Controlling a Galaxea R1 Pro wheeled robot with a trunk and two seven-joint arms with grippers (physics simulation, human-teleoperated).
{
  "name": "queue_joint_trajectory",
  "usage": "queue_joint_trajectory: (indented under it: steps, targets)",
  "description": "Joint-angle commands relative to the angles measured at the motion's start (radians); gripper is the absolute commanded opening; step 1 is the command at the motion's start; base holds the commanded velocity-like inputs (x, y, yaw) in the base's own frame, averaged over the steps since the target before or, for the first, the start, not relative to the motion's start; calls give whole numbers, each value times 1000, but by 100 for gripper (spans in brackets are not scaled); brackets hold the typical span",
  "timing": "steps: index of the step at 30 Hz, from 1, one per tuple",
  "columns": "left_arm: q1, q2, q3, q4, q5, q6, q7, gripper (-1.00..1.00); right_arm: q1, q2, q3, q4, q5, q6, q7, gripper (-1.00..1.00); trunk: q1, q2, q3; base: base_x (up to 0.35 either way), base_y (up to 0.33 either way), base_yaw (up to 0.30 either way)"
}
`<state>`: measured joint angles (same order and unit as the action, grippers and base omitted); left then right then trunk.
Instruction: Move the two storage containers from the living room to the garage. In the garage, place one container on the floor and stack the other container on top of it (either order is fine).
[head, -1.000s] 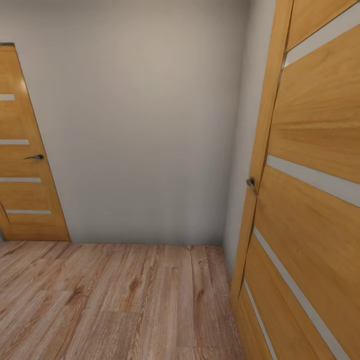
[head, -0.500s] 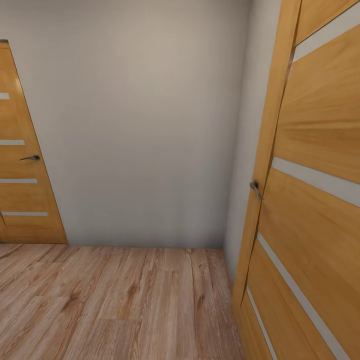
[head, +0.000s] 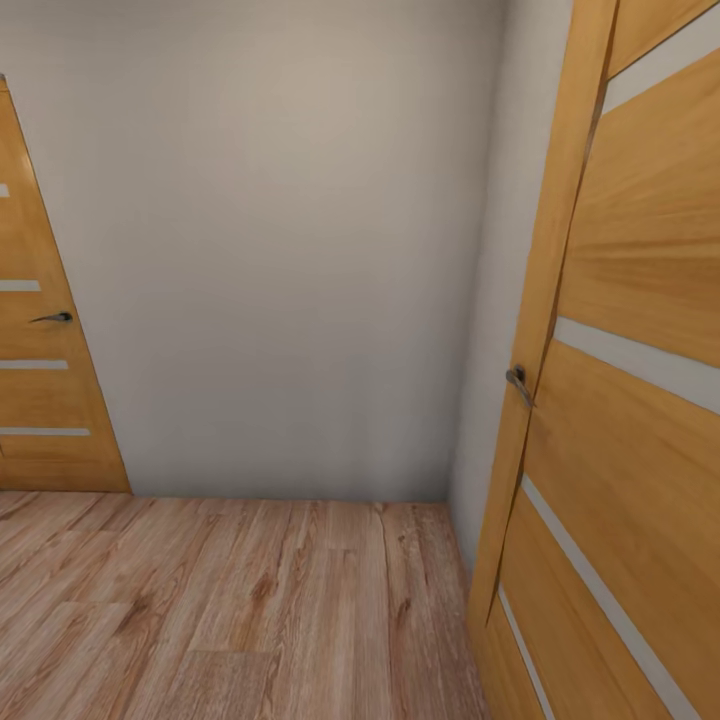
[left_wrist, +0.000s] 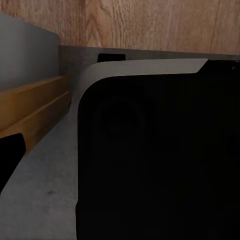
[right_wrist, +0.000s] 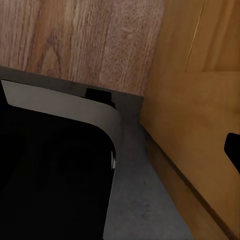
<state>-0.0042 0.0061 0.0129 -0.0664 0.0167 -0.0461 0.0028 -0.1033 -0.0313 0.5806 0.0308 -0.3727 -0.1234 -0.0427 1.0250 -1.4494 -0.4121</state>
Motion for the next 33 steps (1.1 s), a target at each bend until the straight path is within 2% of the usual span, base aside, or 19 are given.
queue_joint_trajectory:
  steps: [1, 28, 33]
  targets:
    - [0, 0, 1, 0, 2, -3, 0, 100, -1, 1, 8, 3, -8, -5, 0, 100, 0, -1, -1, 10, 0, 0]
    - [0, 0, 1, 1, 2, -3, 0, 100, -1, 1, 8, 3, -7, -5, 0, 100, 0, -1, -1, 1, 0, 0]
    - [0, 0, 1, 1, 2, -3, 0, 100, -1, 1, 8, 3, -6, -5, 0, 100, 0, -1, -1, 109, -76, 0]
